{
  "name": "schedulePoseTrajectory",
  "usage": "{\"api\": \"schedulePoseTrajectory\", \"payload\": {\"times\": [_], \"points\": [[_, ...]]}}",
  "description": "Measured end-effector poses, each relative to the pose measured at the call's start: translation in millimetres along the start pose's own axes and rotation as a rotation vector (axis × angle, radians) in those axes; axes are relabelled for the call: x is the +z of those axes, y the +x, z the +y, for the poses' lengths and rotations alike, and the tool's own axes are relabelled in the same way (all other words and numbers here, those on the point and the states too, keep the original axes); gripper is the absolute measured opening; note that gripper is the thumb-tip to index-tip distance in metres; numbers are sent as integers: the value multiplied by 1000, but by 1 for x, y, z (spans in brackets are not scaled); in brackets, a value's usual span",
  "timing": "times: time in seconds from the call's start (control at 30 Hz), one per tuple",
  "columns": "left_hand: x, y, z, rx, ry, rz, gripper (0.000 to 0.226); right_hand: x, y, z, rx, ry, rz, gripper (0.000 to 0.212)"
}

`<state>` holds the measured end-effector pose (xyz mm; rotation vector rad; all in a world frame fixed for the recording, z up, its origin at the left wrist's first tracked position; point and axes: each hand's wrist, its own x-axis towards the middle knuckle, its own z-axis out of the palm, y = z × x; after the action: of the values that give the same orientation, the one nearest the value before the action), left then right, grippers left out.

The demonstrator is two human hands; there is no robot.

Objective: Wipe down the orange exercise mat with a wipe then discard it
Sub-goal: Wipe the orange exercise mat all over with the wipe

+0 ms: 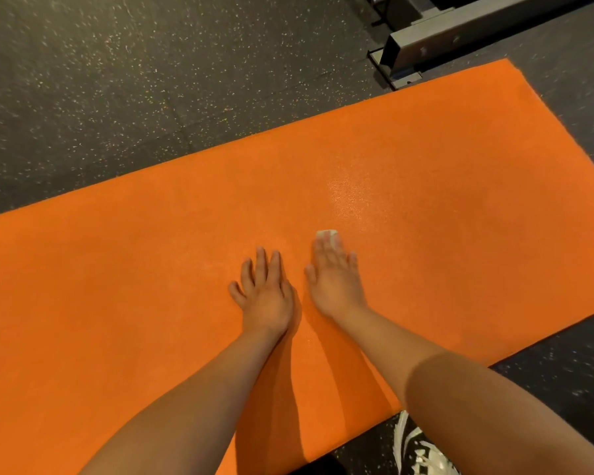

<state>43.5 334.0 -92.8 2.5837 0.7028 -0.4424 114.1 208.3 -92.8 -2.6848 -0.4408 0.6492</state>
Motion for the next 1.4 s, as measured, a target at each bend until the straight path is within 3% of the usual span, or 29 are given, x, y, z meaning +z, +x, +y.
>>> {"api": "schedulePoseTrajectory", "payload": {"times": [0.1, 0.23, 0.4, 0.47, 0.63, 0.73, 0.8, 0.93, 1.0, 1.13, 1.23, 1.4], "points": [[5, -2, -5, 28, -17, 20, 58, 13, -2, -20, -241, -39, -110, 60], [6, -2, -10, 39, -39, 21, 58, -1, 4, 3, -365, -148, -105, 60], [5, 0, -7, 21, -11, 9, 58, -26, 26, 34, 113, -55, 98, 63], [4, 0, -4, 4, -31, 5, 58, -21, 27, 22, 140, -12, 93, 66], [-4, 5, 0, -23, -60, 80, 51, -4, 16, -23, -269, -21, -106, 58], [-12, 14, -4, 1, -14, 102, 52, -5, 21, -19, -374, -81, -142, 55], [-15, 21, -5, -5, 34, 86, 54, -12, 31, -4, -312, -154, -70, 55], [-20, 33, 1, -18, 42, 75, 54, -29, 48, 12, 24, -40, 33, 58], [-23, 43, 7, 1, 27, 107, 52, -26, 48, -4, 0, -15, 11, 61], [-25, 63, 13, -35, 3, 96, 52, -16, 44, -25, -227, -87, -96, 58], [-20, 63, 8, -37, 26, 74, 55, -27, 54, -5, -265, -177, -63, 57], [-20, 63, 7, -29, 37, 41, 56, -44, 76, 13, 118, -73, 54, 61]]}}
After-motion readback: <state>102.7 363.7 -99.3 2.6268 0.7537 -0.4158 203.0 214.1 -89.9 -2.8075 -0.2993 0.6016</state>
